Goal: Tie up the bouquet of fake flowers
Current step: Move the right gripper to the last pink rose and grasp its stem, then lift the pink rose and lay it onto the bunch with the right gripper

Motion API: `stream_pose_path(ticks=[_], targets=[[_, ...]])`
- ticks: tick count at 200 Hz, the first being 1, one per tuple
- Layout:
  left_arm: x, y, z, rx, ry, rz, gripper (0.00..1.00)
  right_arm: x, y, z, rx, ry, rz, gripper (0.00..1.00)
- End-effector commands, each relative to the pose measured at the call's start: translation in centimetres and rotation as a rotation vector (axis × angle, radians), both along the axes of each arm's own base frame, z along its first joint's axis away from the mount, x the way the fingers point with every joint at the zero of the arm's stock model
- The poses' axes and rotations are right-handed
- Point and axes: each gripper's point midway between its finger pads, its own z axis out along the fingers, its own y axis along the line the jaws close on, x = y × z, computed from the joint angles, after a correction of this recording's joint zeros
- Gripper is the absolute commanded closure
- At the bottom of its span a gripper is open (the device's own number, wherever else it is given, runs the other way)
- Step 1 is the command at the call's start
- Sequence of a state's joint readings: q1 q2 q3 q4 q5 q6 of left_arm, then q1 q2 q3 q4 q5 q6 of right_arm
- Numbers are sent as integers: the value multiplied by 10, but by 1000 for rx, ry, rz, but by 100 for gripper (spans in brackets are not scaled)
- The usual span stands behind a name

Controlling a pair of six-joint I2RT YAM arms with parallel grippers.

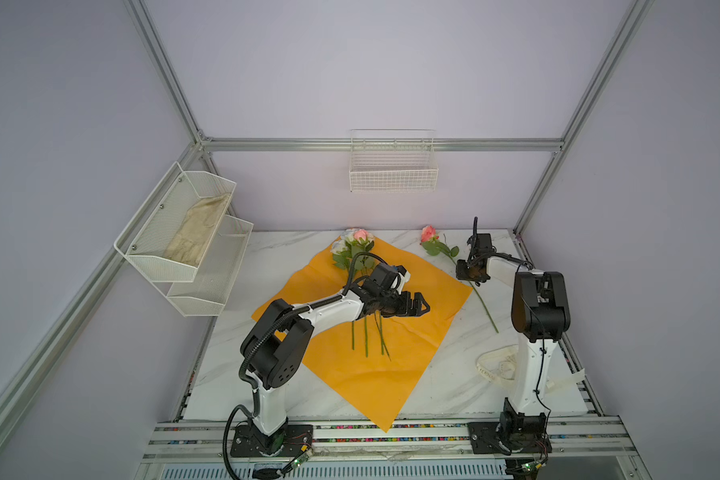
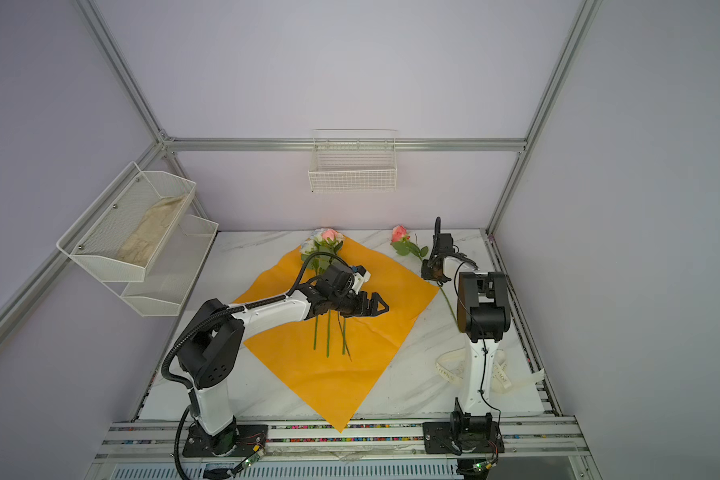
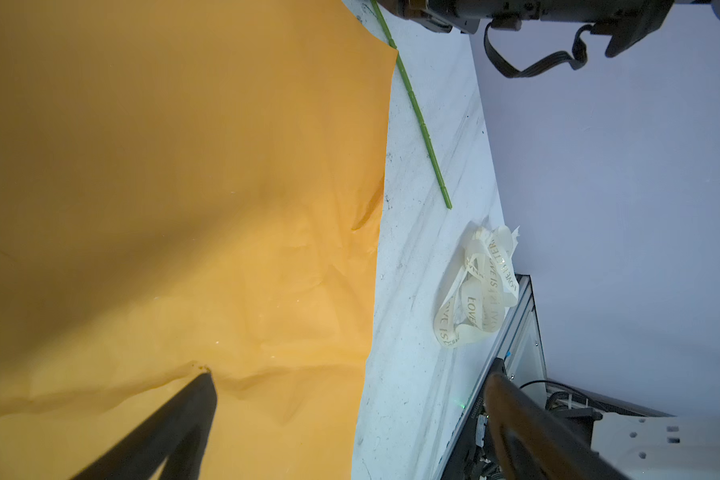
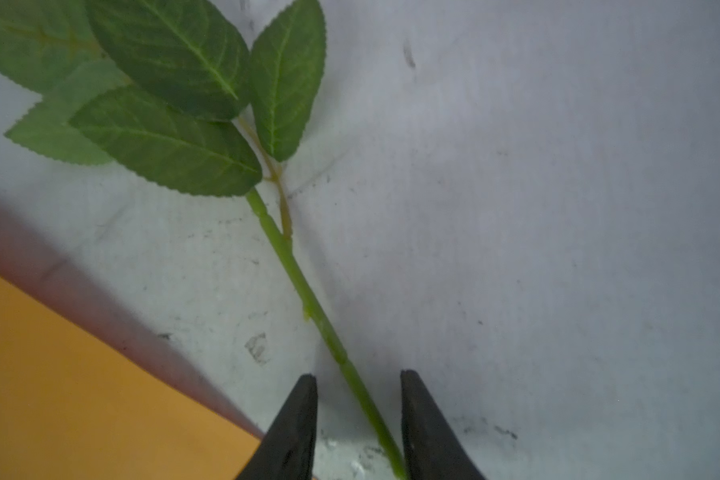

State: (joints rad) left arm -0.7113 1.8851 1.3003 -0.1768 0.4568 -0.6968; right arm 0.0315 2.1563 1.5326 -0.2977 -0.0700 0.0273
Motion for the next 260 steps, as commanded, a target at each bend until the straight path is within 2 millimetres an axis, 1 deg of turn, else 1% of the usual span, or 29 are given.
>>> stream_pose_path(ticks=[1,19,27,44,52,60,72,100,114,127,132,135,136,137,146,150,160,168,176,180,183,184,187,199,213,227,242,255,260], targets=[[12,-17,44,-85,-72,-20,0,-11,0,-18,-24,78,42,65],[12,-15,44,-74,-74,-17,0,-16,1,-28,-23,109,59,71],[11,-14,45,-72,-77,-17,0,-19,1,-30,-32,126,71,77],[10,-10,48,-64,-97,-10,0,-15,-11,-23,-99,118,54,84],[10,-7,50,-58,-105,-9,0,-11,-15,-15,-127,99,50,87],[8,-5,50,-53,-109,-9,0,-6,-18,-3,-149,74,49,88],[6,-2,51,-48,-116,-7,0,1,-22,15,-178,35,50,93],[0,9,57,-43,-137,14,0,14,-34,58,-249,-43,14,96],[-2,18,60,-33,-160,37,0,13,-42,82,-284,-67,-15,96],[-3,31,60,-7,-183,72,0,10,-45,103,-293,-98,-34,96],[-4,36,60,3,-193,88,0,8,-44,111,-287,-114,-38,96],[-4,40,60,11,-198,99,0,6,-42,113,-276,-114,-40,96],[-4,41,60,13,-200,103,0,6,-42,117,-272,-122,-40,96],[-3,43,60,17,-203,108,0,5,-41,116,-268,-118,-39,96],[-2,56,60,43,-220,150,0,0,-32,127,-206,-134,-35,97],[-1,62,62,52,-232,172,0,-2,-27,133,-168,-145,-34,97],[0,83,59,97,-248,233,0,-9,-7,142,-34,-166,-27,100],[3,103,56,137,-247,316,0,-16,14,145,103,-174,-1,100],[5,125,51,174,-242,408,0,-23,38,148,232,-184,17,100],[6,134,52,183,-250,440,0,-27,50,150,288,-190,21,100],[6,142,46,203,-244,461,0,-29,58,152,328,-199,22,100],[5,144,51,195,-253,469,0,-30,62,152,341,-200,25,100],[4,151,56,192,-261,490,0,-32,73,153,376,-207,32,100],[2,181,56,224,-266,578,0,-42,118,162,485,-243,76,100],[-2,213,55,236,-265,663,0,-52,171,170,560,-268,130,100],[-8,244,51,237,-246,740,0,-60,221,170,604,-258,178,100],[-18,273,49,231,-235,819,0,-66,268,164,596,-231,215,100],[-27,294,47,234,-240,875,0,-74,308,157,563,-221,255,100],[-31,300,46,236,-241,897,0,-76,320,152,546,-215,264,100]])
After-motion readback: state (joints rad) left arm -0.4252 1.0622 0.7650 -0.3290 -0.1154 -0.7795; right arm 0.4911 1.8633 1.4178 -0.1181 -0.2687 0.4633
